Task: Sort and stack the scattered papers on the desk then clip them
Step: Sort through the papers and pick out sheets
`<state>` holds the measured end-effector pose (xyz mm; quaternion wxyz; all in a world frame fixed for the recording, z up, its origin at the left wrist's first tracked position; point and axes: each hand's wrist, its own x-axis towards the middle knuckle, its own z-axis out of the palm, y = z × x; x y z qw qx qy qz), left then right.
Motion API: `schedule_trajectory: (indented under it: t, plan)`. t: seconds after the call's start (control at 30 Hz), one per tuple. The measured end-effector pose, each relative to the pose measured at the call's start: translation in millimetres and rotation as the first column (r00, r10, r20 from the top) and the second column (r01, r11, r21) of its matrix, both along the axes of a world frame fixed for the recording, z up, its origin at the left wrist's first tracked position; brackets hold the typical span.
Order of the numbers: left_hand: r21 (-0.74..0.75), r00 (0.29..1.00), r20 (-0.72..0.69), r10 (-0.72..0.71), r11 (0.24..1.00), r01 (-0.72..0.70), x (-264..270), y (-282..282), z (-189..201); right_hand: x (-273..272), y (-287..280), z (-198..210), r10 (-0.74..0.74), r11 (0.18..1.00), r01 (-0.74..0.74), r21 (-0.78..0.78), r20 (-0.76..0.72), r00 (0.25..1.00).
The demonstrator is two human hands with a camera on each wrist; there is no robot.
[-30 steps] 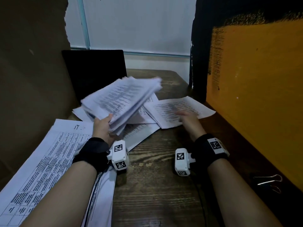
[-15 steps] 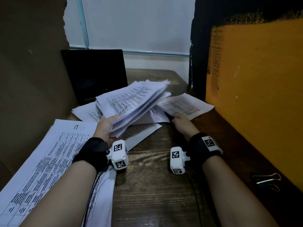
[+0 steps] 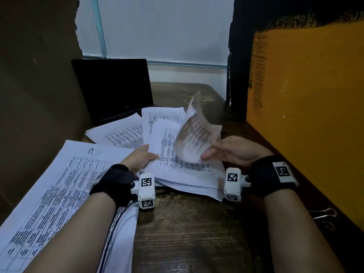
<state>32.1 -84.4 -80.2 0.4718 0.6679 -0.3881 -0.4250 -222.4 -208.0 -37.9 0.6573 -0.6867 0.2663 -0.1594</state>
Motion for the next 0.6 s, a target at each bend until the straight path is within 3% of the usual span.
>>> schedule_trajectory:
  t: [0.07, 0.17, 0.23, 0.33, 0.37, 0.47, 0.6]
  plan:
    - [-0.005, 0.999, 0.011, 0.040, 0.999, -0.040, 0.4, -1.8, -1.4, -4.9, 1.5, -0.4, 0.066, 0.998, -0.068, -0.003, -0.213, 0.975]
    - [-0.019, 0.981, -0.108, 0.163, 0.986, -0.166, 1.6, -2.1, -2.8, -9.6, 0.7, 2.7, 0.011, 1.000, -0.009, 0.007, -0.344, 0.939]
    - [0.006, 0.974, -0.165, 0.156, 0.987, -0.158, 3.1, -3.1, -4.0, -10.0, -4.7, 0.2, -0.188, 0.982, 0.178, -0.060, -0.343, 0.920]
    - [0.008, 0.969, -0.213, 0.122, 0.992, -0.123, 1.4, 1.0, -0.3, -5.9, -14.9, -12.4, -0.532, 0.842, 0.530, -0.096, -0.306, 0.790]
    - [-0.003, 0.982, -0.169, 0.084, 0.996, -0.086, 1.4, 0.8, 0.6, -3.5, -15.8, -15.3, -0.558, 0.824, 0.559, -0.096, -0.317, 0.767]
    - [-0.088, 0.999, -0.050, -0.005, 0.996, 0.000, 3.6, -1.5, 0.4, 5.2, -18.3, -21.1, -0.520, 0.846, 0.528, -0.070, -0.324, 0.790]
    - [-0.298, 0.991, -0.135, 0.016, 0.953, -0.056, 1.2, 3.0, 7.4, 13.0, -14.2, -19.9, -0.529, 0.848, 0.525, -0.075, -0.197, 0.826]
